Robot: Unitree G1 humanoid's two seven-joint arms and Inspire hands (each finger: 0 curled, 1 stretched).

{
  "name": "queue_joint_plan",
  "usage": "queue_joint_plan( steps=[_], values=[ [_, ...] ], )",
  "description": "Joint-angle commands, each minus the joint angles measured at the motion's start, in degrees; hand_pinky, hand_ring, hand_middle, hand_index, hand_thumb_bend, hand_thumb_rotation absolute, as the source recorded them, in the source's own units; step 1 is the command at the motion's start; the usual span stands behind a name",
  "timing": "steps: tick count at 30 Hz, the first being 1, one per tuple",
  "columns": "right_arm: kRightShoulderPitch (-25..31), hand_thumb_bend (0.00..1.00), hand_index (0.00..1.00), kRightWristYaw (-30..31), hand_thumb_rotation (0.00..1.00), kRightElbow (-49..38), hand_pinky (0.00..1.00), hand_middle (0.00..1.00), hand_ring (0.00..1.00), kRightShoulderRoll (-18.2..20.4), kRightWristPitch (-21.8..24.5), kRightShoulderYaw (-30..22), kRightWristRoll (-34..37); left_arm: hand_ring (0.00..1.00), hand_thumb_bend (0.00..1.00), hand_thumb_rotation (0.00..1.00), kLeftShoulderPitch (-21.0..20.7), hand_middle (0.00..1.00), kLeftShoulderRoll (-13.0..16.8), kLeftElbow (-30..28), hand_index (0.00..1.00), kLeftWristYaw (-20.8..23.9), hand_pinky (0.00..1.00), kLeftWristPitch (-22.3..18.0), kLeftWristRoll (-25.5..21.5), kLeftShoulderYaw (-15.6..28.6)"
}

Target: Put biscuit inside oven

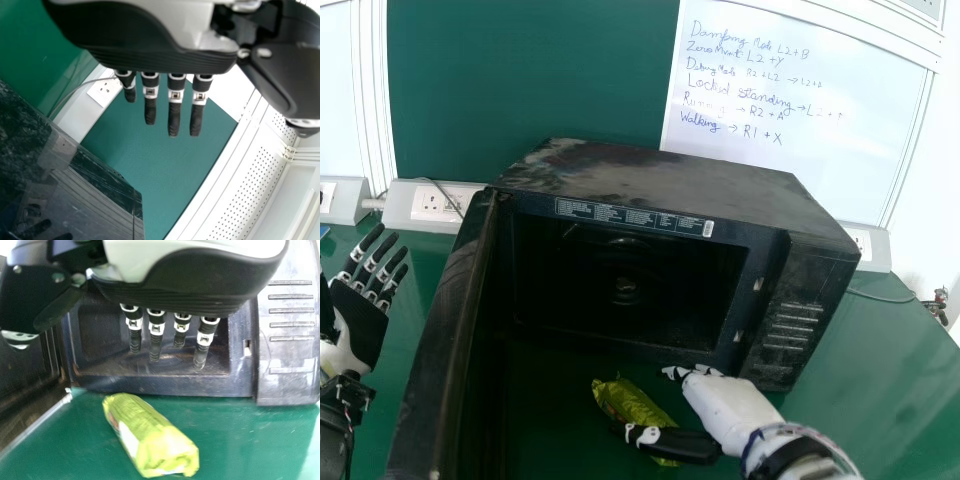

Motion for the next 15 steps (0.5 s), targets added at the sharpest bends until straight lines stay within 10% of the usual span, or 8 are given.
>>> queue_joint_plan(
  steps=[1, 15],
  values=[
    [-2.2, 1.00, 0.95, 2.3, 0.40, 1.4, 0.86, 0.93, 0.92, -1.4, -1.4, -1.1, 0.2, 0.87, 0.67, 0.49, -0.6, 0.82, 0.5, -0.2, 0.79, 0.2, 0.97, 0.1, -0.7, -0.1],
    [-5.8, 1.00, 0.87, 7.6, 0.34, 4.2, 0.79, 0.86, 0.85, -2.0, -5.5, -1.0, -1.1, 0.88, 0.68, 0.49, -0.6, 0.82, 0.5, -0.3, 0.79, 0.2, 0.99, 0.0, -1.0, -0.3]
  ],
)
